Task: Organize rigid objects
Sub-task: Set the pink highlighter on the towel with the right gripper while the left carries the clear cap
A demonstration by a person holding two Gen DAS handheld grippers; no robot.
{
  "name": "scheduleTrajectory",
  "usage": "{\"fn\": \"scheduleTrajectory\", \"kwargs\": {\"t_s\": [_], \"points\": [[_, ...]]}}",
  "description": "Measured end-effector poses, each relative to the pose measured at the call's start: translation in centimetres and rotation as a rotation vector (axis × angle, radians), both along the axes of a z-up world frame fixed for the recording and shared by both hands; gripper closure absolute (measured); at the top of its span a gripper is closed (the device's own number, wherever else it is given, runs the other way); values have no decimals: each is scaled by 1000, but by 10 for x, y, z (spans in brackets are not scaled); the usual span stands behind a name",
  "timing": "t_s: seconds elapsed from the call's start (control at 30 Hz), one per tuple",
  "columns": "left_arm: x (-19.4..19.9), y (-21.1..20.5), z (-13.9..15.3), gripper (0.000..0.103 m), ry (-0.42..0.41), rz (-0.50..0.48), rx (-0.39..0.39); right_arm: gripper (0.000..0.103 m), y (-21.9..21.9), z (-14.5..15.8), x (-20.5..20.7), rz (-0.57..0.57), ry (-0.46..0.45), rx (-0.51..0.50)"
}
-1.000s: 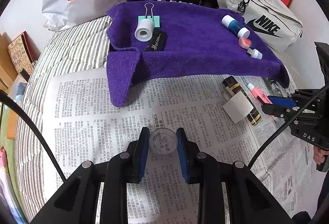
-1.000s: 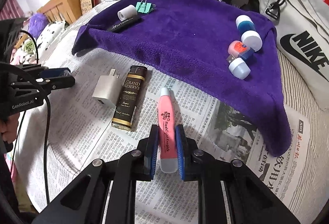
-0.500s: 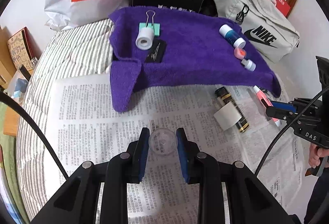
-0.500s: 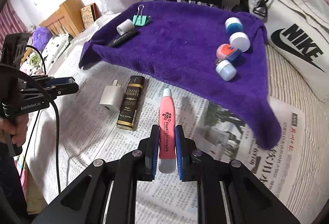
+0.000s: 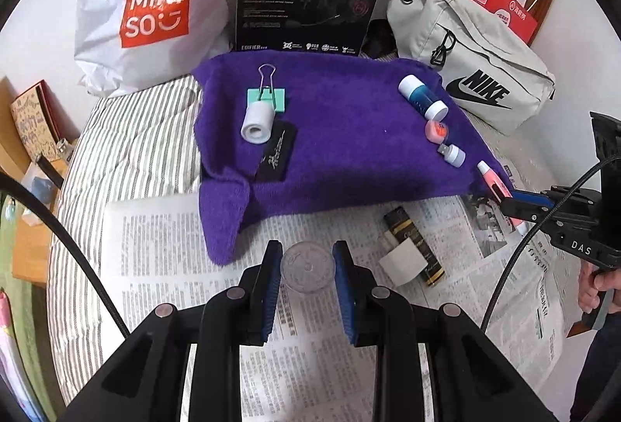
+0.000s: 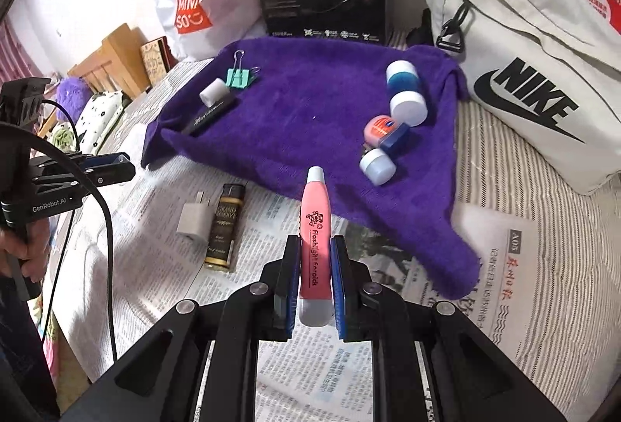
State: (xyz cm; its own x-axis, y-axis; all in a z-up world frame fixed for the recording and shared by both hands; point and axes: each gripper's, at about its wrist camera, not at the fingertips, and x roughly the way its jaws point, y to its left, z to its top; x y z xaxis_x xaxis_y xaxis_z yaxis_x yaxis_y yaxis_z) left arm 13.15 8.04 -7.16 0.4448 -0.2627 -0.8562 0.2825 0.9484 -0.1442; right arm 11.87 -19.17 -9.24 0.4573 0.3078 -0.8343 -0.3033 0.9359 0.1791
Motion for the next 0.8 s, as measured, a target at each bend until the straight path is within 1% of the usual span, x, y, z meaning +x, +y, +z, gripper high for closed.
{"fn": "scheduleTrajectory", "kwargs": {"t_s": [0.2,0.43,0.53,0.8], "points": [[13,-2,5,78,-12,-13,5,88,-6,6,13,-27,-10,8],[31,-1,8,78,-22,-21,7,88,-8,11,42,-47,-24,9],[38,-1,6,78,-21,-15,15,88,-5,12,57,-50,-28,2],[52,2,-3,78,-2,-14,7,88,4,7,93,-54,-28,-1]]}}
